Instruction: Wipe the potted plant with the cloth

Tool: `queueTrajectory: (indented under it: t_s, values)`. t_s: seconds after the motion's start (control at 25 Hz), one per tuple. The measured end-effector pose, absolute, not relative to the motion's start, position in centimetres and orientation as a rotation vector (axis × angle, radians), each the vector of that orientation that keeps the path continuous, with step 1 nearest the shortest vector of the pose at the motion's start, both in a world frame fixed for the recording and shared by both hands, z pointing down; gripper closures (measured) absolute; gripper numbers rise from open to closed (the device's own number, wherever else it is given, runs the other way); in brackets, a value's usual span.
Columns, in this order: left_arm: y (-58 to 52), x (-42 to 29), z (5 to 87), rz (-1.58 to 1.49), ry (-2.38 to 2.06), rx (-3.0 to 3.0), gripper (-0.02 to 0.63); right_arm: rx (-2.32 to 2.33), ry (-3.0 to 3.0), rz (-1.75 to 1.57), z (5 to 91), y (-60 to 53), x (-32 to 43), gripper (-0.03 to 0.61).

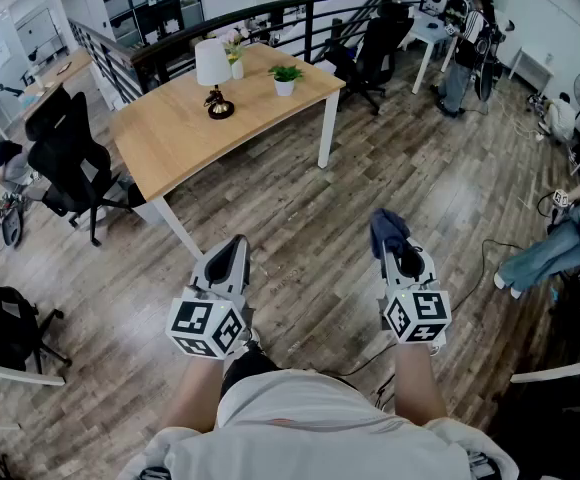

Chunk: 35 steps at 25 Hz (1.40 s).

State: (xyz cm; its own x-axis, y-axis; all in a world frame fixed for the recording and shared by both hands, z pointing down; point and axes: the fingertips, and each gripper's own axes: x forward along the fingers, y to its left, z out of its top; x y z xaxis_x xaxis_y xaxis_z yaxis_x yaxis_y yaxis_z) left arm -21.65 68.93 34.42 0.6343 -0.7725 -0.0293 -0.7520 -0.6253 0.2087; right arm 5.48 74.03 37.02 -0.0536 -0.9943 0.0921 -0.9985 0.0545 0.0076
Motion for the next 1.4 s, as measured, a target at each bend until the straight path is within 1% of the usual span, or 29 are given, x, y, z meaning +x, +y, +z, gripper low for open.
queueTrajectory:
  t_s: [0.6, 0.8, 1.12, 1.4]
  values:
    - [65.9, -23.4, 35.6, -0.182, -1.248, 2.634, 0.597, 2.088, -2.203, 0.071, 37.6, 71.2, 4.1, 0.434]
    - [62.0, -24.8, 35.9, -0.183, -1.228, 2.631, 0.597, 2.097, -2.217, 0.078, 37.6, 67.7, 2.6, 0.430]
    - [52.9, -28.4, 35.3, -0.218, -1.173, 2.640, 0.597, 2.103, -2.193, 0.069, 36.1, 59.6, -1.4, 0.430]
    - [47.8, -29.0, 36.9, -0.164, -1.072, 2.676, 0.597, 2.130, -2.118, 0.095, 36.6, 56.0, -3.2, 0.430]
